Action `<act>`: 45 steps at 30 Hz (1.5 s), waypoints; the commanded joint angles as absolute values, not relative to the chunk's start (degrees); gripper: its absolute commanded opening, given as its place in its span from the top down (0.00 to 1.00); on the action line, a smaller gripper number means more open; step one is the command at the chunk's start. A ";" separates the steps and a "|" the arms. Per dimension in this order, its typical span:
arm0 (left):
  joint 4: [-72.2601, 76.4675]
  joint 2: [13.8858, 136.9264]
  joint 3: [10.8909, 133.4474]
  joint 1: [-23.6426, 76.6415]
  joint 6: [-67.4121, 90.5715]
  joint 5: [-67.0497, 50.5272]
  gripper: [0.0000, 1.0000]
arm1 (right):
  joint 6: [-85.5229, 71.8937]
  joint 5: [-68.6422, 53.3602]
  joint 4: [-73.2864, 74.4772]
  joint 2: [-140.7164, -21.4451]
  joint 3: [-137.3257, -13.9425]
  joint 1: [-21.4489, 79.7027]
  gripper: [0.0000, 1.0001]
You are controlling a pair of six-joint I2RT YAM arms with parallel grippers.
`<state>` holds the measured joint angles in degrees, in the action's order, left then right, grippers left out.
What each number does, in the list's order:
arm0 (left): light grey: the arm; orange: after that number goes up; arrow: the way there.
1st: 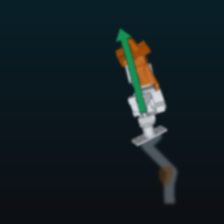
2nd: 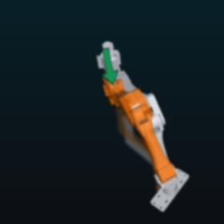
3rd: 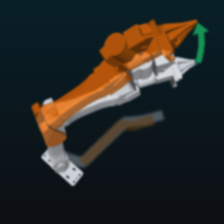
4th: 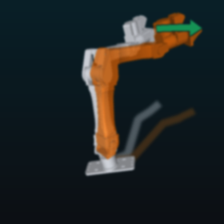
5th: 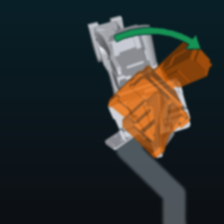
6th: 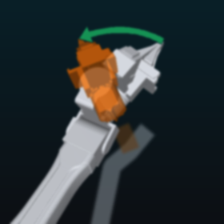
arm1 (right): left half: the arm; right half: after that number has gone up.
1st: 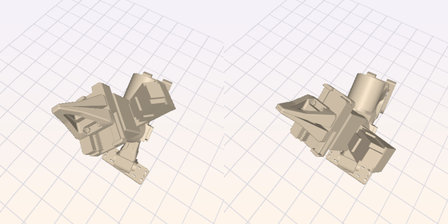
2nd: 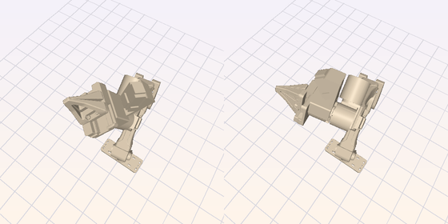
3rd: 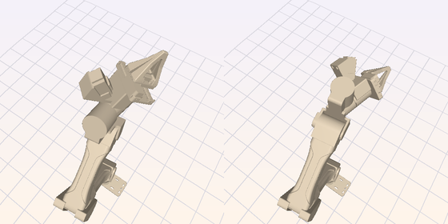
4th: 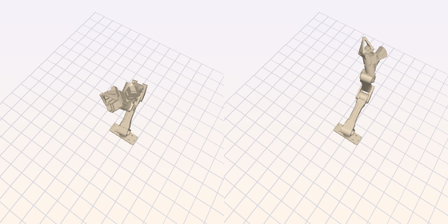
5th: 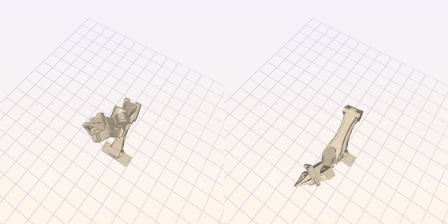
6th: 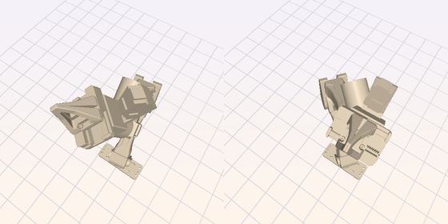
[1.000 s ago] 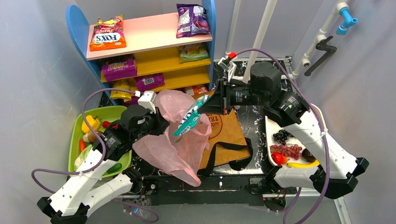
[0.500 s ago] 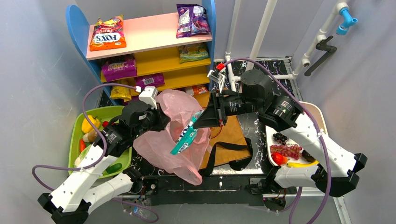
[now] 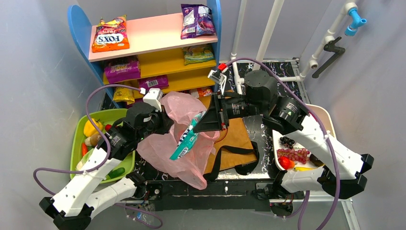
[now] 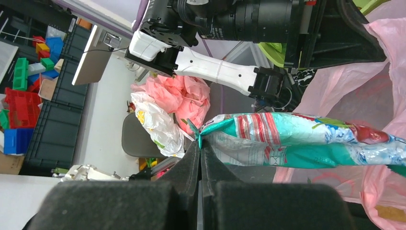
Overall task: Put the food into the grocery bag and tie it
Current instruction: Place the snack in the grocery bag.
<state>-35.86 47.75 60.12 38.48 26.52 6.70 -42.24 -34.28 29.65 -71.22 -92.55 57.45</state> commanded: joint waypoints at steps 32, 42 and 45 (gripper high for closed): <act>-45.19 45.42 68.89 38.68 22.70 0.00 1.00 | -22.44 -17.94 42.74 -92.20 -107.23 55.31 0.99; -43.96 44.94 66.87 38.75 23.18 3.21 1.00 | -24.78 -26.37 40.99 -92.14 -107.35 58.49 0.99; -43.95 44.78 66.59 38.72 23.12 3.82 1.00 | -24.95 -28.47 40.95 -91.89 -107.33 60.48 0.99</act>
